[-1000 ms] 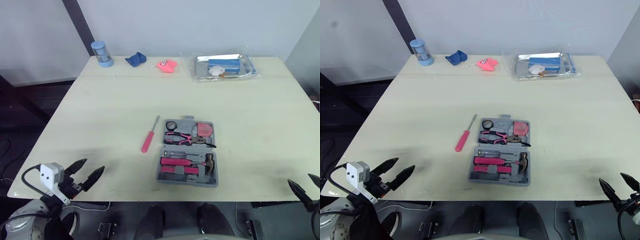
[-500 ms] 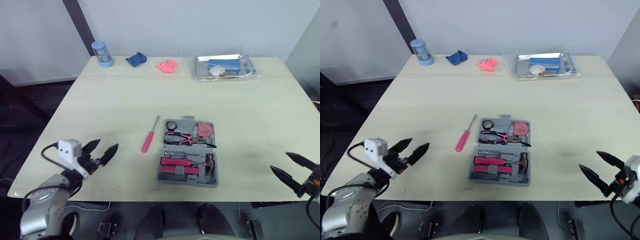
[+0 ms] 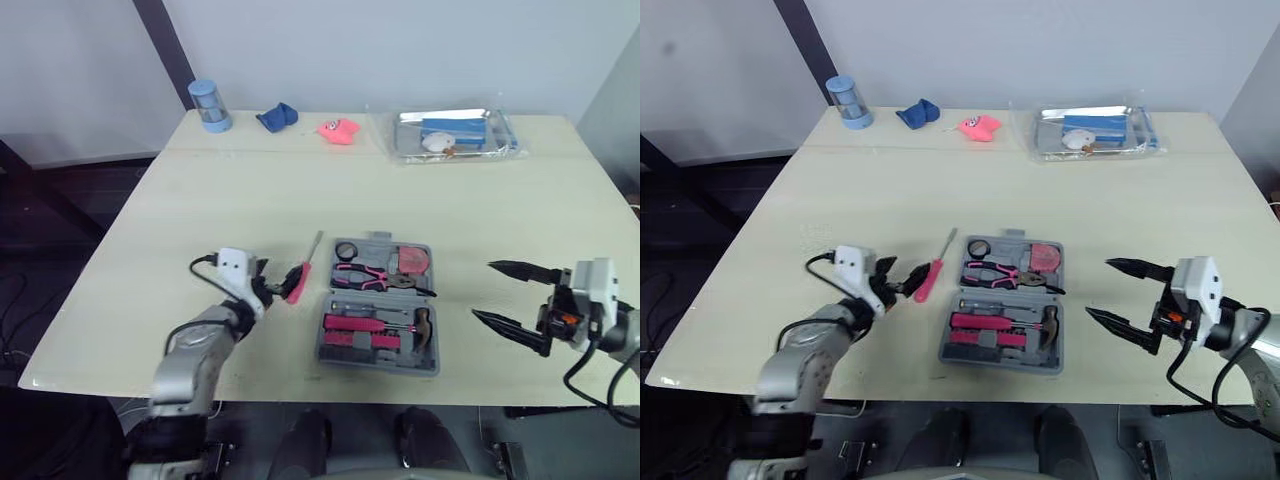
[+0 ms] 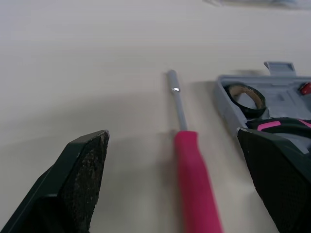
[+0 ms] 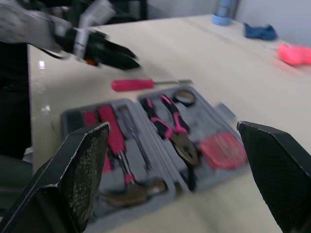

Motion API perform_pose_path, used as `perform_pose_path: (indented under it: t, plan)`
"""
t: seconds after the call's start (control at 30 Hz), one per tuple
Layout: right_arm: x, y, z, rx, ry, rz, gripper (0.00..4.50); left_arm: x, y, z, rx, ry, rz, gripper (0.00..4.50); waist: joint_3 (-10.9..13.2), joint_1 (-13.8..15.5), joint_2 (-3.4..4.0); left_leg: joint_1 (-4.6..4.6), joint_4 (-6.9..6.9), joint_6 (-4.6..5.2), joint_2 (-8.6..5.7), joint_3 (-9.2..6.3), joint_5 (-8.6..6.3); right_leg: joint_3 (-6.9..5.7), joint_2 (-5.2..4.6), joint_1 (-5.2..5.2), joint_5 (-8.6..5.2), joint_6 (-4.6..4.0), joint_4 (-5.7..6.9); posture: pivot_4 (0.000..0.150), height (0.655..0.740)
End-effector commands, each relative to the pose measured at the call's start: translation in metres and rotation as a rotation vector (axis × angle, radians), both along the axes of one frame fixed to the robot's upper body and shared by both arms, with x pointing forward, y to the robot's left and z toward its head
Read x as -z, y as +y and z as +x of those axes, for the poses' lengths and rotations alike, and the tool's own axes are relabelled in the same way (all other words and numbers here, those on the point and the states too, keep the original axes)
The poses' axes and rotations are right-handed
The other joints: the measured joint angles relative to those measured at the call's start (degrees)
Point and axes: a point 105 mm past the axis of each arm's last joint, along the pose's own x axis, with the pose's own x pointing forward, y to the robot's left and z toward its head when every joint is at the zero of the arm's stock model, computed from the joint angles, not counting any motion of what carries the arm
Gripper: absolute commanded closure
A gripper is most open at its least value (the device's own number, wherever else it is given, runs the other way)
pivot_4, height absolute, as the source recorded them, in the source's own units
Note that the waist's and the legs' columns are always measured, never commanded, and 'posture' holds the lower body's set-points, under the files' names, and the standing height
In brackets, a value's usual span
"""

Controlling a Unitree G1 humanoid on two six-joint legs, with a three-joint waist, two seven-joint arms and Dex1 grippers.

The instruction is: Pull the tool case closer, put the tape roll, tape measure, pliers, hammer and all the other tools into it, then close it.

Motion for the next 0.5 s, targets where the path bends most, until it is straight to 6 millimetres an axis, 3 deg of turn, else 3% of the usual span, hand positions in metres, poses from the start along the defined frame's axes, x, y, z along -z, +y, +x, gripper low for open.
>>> perform_pose_path:
  t: [0.03, 0.5]
  plan:
    - [-0.009, 0.003, -0.002, -0.024, -0.041, -0.014, 0.10, 0.001, -0.004, 0.004, -0.014, 0.017, 0.049, 0.00, 0.01, -0.15, 0.00, 0.00, -0.01, 0.00, 0.00, -0.01, 0.00, 0.00, 0.00, 0.00, 0.00, 0.00, -0.02, 0.150, 0.7400]
    - [-0.010, 0.005, -0.005, -0.032, -0.054, -0.028, 0.10, 0.015, -0.017, 0.021, -0.043, 0.090, 0.075, 0.00, 0.01, -0.07, -0.01, 0.00, 0.01, 0.00, -0.01, -0.04, 0.00, -0.05, 0.00, 0.01, 0.00, 0.00, -0.01, 0.150, 0.7400]
